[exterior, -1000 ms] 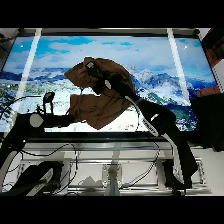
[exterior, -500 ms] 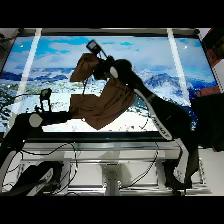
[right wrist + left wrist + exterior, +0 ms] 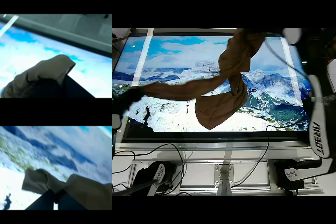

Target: Fold the clothes and pants, and hang the long-sleeved shirts on hangers.

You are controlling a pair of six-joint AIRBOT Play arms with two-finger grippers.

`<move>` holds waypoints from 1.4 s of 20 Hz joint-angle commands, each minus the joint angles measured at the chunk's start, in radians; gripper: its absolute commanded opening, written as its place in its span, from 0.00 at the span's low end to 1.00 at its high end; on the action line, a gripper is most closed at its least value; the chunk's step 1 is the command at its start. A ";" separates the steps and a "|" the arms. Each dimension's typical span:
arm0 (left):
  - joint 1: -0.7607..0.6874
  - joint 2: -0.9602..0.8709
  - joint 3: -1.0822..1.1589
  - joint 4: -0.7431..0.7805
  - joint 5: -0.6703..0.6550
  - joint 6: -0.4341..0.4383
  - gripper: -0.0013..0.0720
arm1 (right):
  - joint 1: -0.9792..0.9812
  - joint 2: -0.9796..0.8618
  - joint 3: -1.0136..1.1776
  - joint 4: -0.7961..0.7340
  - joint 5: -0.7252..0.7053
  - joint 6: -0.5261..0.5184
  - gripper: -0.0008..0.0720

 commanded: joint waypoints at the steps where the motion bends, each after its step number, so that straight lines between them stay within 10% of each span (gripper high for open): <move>1: 0.115 0.068 0.023 -0.003 0.211 -0.007 0.04 | -0.130 0.152 0.001 0.001 0.100 0.043 0.05; 11: 0.121 0.195 0.024 -0.003 0.419 -0.006 0.04 | -0.207 0.482 -0.032 -0.051 0.620 0.040 0.05; 17: 0.103 0.116 0.023 -0.003 -0.002 0.002 0.04 | -0.207 0.646 -0.524 -0.190 0.700 0.161 0.05; 20: 0.040 0.028 0.023 -0.004 -0.118 0.065 0.04 | -0.206 0.652 -0.806 -0.047 0.540 0.261 0.05; 28: -0.028 -0.224 0.193 -0.203 0.059 0.061 0.04 | -0.226 0.621 -1.019 0.100 -0.468 0.462 0.05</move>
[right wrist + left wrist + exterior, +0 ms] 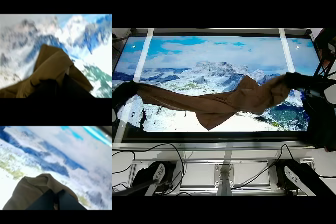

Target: Fold the clothes and pants, and hang the long-sleeved shirts on hangers.

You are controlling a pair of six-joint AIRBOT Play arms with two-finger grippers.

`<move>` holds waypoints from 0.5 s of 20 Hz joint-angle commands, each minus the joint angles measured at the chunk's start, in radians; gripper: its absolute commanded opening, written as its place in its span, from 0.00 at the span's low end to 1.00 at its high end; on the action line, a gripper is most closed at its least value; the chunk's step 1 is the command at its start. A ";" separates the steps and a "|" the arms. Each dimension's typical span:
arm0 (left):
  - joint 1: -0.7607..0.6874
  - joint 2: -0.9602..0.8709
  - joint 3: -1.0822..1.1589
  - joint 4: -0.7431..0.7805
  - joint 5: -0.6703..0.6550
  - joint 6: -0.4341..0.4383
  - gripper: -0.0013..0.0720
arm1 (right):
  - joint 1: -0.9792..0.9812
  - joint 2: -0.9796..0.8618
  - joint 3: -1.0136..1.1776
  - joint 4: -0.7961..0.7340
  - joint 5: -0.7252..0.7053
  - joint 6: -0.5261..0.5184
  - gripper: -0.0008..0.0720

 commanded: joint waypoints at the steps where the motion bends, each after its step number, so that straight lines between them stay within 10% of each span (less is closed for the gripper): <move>1: -0.006 -0.146 0.119 -0.064 0.031 0.004 0.04 | -0.050 -0.035 -0.042 -0.011 -0.453 0.063 0.05; 5: -0.016 -0.434 0.154 -0.102 -0.332 0.021 0.04 | -0.270 -0.270 -0.043 0.102 -0.066 0.283 0.05; 10: -0.037 -0.509 0.154 -0.337 -0.294 0.194 0.04 | -0.256 -0.325 -0.039 0.141 -0.010 0.143 0.05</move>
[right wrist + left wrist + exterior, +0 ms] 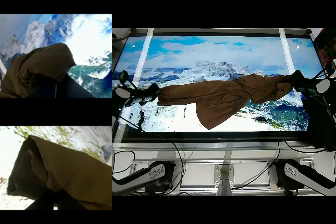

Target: Fold the clothes and pants, and hang the long-sleeved shirts on hangers.

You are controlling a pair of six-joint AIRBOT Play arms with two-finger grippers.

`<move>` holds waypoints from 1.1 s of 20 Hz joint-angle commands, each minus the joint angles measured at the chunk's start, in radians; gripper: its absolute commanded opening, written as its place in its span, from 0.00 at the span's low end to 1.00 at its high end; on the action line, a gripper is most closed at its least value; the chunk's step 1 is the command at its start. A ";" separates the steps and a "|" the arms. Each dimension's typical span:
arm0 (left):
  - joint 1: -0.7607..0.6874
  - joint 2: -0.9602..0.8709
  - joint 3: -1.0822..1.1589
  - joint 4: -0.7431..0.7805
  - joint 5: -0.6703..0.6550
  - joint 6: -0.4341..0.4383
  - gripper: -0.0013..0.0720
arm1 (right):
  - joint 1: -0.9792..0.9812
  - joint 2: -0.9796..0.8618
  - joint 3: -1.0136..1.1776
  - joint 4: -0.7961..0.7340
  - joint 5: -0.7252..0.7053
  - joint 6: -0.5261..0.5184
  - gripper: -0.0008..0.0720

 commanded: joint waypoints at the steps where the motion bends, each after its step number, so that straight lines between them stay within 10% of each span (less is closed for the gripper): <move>1: -0.008 -0.045 0.009 -0.208 0.039 0.129 0.04 | 0.004 -0.037 0.011 0.037 -0.007 -0.040 0.05; 9: -0.038 -0.038 0.151 -0.373 0.385 0.233 0.04 | 0.118 -0.040 0.059 0.027 -0.701 -0.039 0.05; 12: -0.041 -0.040 0.151 -0.373 0.418 0.247 0.04 | 0.105 -0.054 0.058 0.020 -0.753 -0.043 0.05; 14: -0.041 -0.040 0.151 -0.371 0.417 0.248 0.34 | 0.100 -0.067 0.058 -0.002 -0.740 -0.099 0.17; 15: -0.041 -0.040 0.151 -0.351 0.416 0.247 0.85 | 0.099 -0.068 0.058 -0.003 -0.726 -0.119 0.43; 16: -0.041 -0.039 0.151 -0.330 0.399 0.248 0.97 | 0.099 -0.067 0.058 -0.003 -0.721 -0.143 0.69; 22: -0.039 0.024 0.151 -0.029 0.015 0.314 0.96 | 0.025 0.007 0.059 -0.011 -0.582 -0.196 0.79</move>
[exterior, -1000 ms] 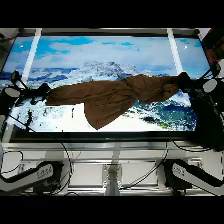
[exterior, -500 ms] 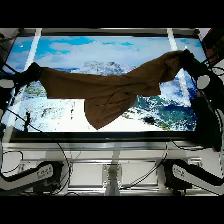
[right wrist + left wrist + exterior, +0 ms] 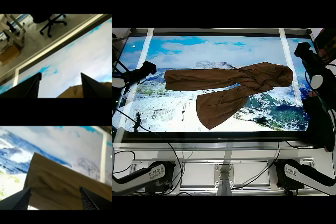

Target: Fold the clothes and pants, and hang the long-sleeved shirts on hangers.

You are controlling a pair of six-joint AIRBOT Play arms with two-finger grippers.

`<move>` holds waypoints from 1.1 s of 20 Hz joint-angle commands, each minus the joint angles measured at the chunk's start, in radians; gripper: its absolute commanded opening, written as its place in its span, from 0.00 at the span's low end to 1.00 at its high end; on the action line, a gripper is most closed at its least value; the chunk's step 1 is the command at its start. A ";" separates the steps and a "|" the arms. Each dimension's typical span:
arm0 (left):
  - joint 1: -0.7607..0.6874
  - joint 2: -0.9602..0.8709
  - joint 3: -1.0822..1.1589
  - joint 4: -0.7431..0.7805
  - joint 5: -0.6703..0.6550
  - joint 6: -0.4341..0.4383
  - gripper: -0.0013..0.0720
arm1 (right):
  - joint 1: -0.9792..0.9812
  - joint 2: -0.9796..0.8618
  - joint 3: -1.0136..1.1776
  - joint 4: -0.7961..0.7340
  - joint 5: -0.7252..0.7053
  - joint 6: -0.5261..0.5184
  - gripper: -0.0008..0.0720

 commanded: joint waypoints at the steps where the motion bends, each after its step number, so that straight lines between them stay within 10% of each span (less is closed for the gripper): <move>1: -0.001 0.041 0.000 0.190 -0.298 0.025 0.90 | -0.071 0.051 0.000 -0.019 0.141 -0.026 0.77; 9: -0.145 0.198 -0.247 0.061 -0.516 -0.005 0.87 | -0.282 0.100 0.000 -0.032 0.605 -0.266 0.77; 22: -0.594 0.234 -0.525 -0.088 -0.228 -0.077 0.87 | -0.354 0.098 0.000 -0.047 0.623 -0.286 0.77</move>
